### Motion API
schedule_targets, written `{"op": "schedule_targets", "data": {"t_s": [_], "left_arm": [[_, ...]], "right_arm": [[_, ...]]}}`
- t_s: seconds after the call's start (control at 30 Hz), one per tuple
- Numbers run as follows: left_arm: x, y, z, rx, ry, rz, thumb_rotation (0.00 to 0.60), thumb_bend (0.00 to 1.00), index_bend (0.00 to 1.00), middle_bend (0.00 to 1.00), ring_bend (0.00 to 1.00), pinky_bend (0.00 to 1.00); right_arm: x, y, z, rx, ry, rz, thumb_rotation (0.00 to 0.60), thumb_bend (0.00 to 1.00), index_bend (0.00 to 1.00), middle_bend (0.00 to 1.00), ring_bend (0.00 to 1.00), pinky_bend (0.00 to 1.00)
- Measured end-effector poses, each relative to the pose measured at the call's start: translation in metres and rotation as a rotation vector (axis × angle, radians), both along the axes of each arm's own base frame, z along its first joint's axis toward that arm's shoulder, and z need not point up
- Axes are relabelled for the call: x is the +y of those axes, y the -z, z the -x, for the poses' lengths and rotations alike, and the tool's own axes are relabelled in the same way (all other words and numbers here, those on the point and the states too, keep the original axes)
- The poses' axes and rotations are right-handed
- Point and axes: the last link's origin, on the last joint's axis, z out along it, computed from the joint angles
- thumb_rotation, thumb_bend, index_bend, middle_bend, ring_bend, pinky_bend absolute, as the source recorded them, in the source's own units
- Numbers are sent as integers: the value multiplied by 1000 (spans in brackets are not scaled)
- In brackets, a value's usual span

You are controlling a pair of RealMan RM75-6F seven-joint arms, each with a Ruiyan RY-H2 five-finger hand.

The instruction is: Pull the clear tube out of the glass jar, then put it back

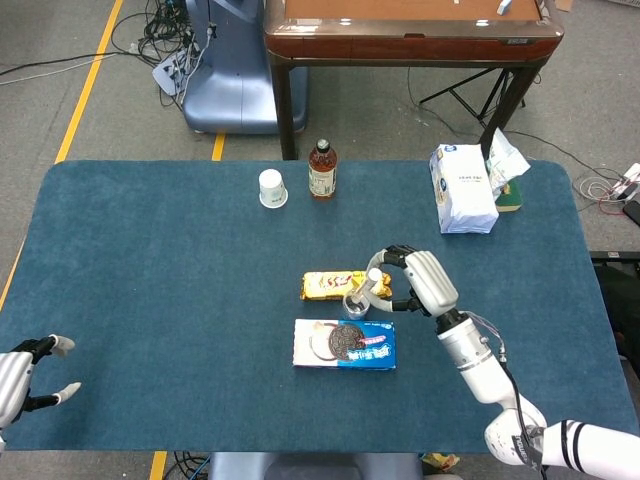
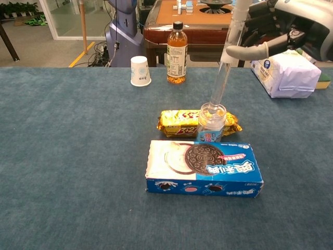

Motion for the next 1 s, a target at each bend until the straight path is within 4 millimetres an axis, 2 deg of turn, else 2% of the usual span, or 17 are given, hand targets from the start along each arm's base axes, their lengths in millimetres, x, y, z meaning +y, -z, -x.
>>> {"op": "schedule_targets", "data": {"t_s": [0.37, 0.73, 1.0], "left_arm": [[-1, -1, 0, -6, 1, -3, 600, 138, 385, 455, 391, 596], [-2, -3, 0, -9, 5, -8, 600, 138, 385, 455, 391, 596], [-2, -4, 0, -11, 5, -13, 600, 139, 385, 455, 391, 596]], "right_arm": [[-2, 24, 11, -2, 33, -44, 600, 518, 669, 553, 400, 375], [-2, 45, 21, 25, 58, -69, 600, 519, 670, 451, 275, 270], [-4, 54, 25, 43, 68, -79, 600, 517, 669, 403, 234, 254]]}}
